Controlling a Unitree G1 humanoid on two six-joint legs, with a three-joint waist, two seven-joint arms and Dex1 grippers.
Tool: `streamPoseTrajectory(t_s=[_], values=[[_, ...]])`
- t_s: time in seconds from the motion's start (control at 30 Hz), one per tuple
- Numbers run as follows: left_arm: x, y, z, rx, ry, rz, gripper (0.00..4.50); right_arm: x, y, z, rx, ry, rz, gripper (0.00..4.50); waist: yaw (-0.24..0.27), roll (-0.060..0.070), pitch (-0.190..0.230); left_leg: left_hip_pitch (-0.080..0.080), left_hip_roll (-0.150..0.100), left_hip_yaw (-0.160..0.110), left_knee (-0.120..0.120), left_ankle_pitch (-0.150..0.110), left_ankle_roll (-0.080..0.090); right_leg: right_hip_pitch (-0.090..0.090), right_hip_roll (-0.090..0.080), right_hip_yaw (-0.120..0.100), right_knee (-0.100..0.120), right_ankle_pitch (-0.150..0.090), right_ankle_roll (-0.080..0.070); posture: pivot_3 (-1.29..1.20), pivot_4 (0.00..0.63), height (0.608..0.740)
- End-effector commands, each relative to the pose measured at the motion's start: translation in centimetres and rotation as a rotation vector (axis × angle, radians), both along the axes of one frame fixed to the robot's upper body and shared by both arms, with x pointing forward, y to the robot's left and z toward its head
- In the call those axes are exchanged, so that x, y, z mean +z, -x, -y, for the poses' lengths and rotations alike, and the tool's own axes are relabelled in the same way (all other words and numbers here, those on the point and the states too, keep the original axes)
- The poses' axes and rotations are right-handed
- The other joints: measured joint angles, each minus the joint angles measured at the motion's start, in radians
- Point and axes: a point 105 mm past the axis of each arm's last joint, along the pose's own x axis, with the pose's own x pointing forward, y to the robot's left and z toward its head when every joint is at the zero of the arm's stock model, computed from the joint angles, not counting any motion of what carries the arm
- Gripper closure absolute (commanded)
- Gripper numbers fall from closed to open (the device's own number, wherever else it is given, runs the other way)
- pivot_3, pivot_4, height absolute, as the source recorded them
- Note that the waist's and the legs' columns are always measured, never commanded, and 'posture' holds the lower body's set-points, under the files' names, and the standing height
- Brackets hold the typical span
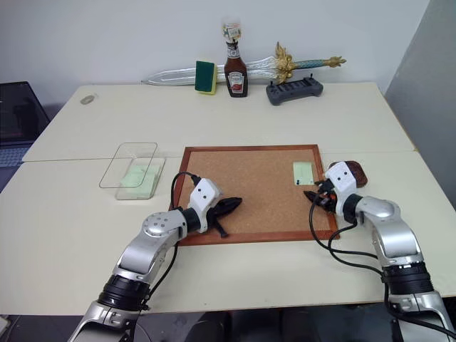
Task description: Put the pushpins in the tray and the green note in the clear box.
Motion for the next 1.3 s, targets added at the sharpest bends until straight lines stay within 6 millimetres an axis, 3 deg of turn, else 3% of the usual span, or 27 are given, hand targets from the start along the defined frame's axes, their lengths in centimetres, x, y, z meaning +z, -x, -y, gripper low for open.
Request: streamPoseTrajectory(t_s=[0.03, 0.4, 0.5, 0.8, 1.3], values=[[-2.5, 1.0, 0.3, -0.025, -0.04, -0.088, 4.5, 1.6, -1.0, -0.3, 0.003, 0.003, 0.076, 2.22, 0.001, 0.0, 0.0, 0.0, 0.0, 0.0, 0.0, 0.0, 0.0, 0.0, 0.0, 0.0, 0.0, 0.0, 0.0, 0.0, 0.15, 0.74], [-2.6, 1.1, 0.2, -0.019, -0.04, -0.089, 4.5, 1.3, -2.3, -0.1, -0.043, -0.031, 0.064, 2.22, 0.001, 0.0, 0.0, 0.0, 0.0, 0.0, 0.0, 0.0, 0.0, 0.0, 0.0, 0.0, 0.0, 0.0, 0.0, 0.0, 0.15, 0.74], [-2.6, 1.1, 0.2, -0.019, -0.039, -0.089, 4.5, 1.3, -2.5, 0.1, -0.052, -0.032, 0.062, 2.63, 0.001, 0.0, 0.0, 0.0, 0.0, 0.0, 0.0, 0.0, 0.0, 0.0, 0.0, 0.0, 0.0, 0.0, 0.0, 0.0, 0.15, 0.74], [-2.6, 1.2, 0.2, -0.021, -0.04, -0.09, 4.5, 1.3, -2.4, 0.3, -0.064, -0.048, 0.055, 4.46, 0.001, 0.0, 0.0, 0.0, 0.0, 0.0, 0.0, 0.0, 0.0, 0.0, 0.0, 0.0, 0.0, 0.0, 0.0, 0.0, 0.15, 0.74], [-3.2, 1.7, 0.4, -0.03, -0.051, -0.109, 4.5, 3.6, -2.0, -0.9, -0.035, -0.152, 0.188, 4.46, 0.0, 0.0, 0.0, 0.0, 0.0, 0.0, 0.0, 0.0, 0.0, 0.0, 0.0, 0.0, 0.0, 0.0, 0.0, 0.0, 0.15, 0.74]])
